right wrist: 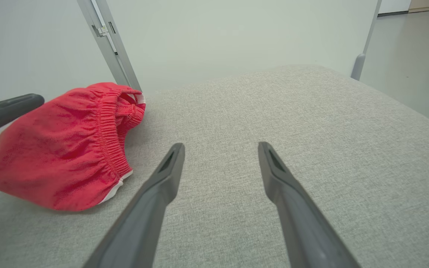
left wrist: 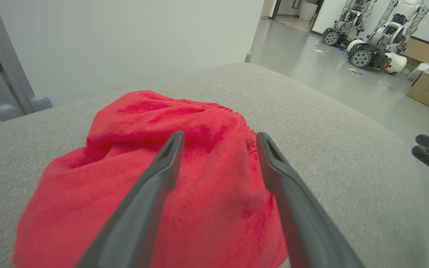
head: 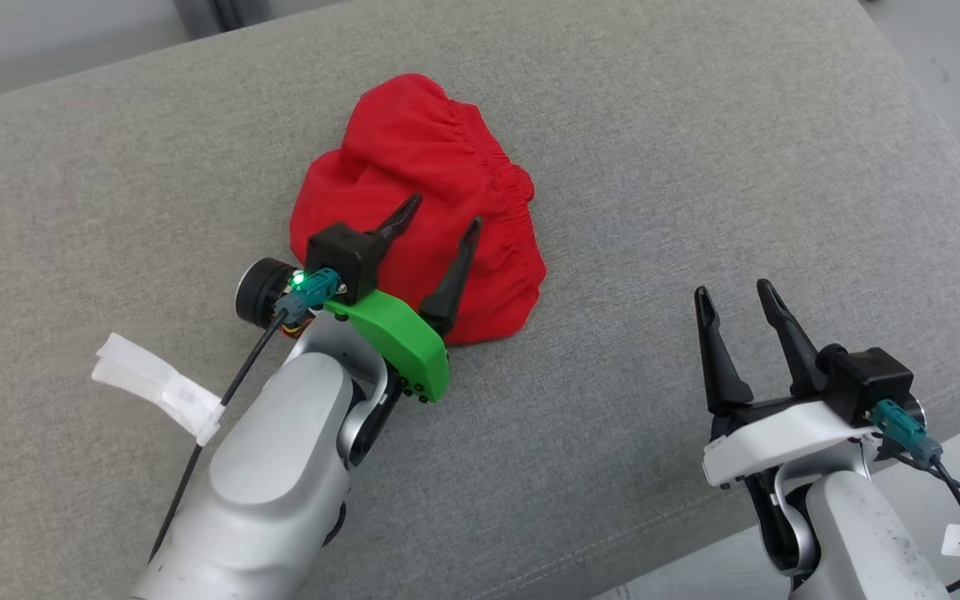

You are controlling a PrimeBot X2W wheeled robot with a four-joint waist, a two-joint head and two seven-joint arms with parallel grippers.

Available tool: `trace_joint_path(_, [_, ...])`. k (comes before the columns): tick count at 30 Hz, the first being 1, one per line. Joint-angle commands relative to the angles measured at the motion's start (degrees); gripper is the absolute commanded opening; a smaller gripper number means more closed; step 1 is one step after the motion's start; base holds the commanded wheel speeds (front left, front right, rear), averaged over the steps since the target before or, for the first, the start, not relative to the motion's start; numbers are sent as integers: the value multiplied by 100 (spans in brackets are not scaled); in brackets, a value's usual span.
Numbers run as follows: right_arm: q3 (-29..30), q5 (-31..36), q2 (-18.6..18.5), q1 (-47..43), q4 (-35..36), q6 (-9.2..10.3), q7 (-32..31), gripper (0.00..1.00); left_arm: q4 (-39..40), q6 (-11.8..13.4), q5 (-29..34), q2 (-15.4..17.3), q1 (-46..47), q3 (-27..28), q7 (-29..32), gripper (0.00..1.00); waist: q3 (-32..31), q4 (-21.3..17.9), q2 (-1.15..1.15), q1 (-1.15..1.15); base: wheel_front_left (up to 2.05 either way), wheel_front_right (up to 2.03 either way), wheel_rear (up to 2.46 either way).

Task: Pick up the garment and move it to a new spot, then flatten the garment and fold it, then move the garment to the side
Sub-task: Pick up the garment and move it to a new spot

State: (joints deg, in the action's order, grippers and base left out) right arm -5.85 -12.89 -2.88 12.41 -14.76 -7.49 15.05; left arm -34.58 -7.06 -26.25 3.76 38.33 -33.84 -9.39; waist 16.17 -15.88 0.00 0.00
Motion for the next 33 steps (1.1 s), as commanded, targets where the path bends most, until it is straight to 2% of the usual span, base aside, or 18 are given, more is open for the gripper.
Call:
trace_joint_path(1, [9,47,-3,-73,-27,0,19,100,-34,-18,-23,0,105,-6,-116,100,-165,128,0,0,0,0,0])
trace_joint_path(9, [91,133,-2,-263,-37,0,19,100,81,97,17,177,89,304,-541,100,-583,584,0,0,0,0,0])
trace_joint_path(15, [217,243,-2,-362,-2,0,19,100,586,277,78,411,-278,759,-579,100,-823,976,0,0,0,0,0])
trace_joint_path(25, [302,393,-6,-537,0,0,19,100,1566,540,251,876,-1464,1808,-576,100,-1135,1489,0,0,0,0,0])
trace_joint_path(33, [304,423,-6,-653,8,0,-10,100,2264,694,330,1119,-2681,2661,-577,100,-1337,1598,0,0,0,0,0])
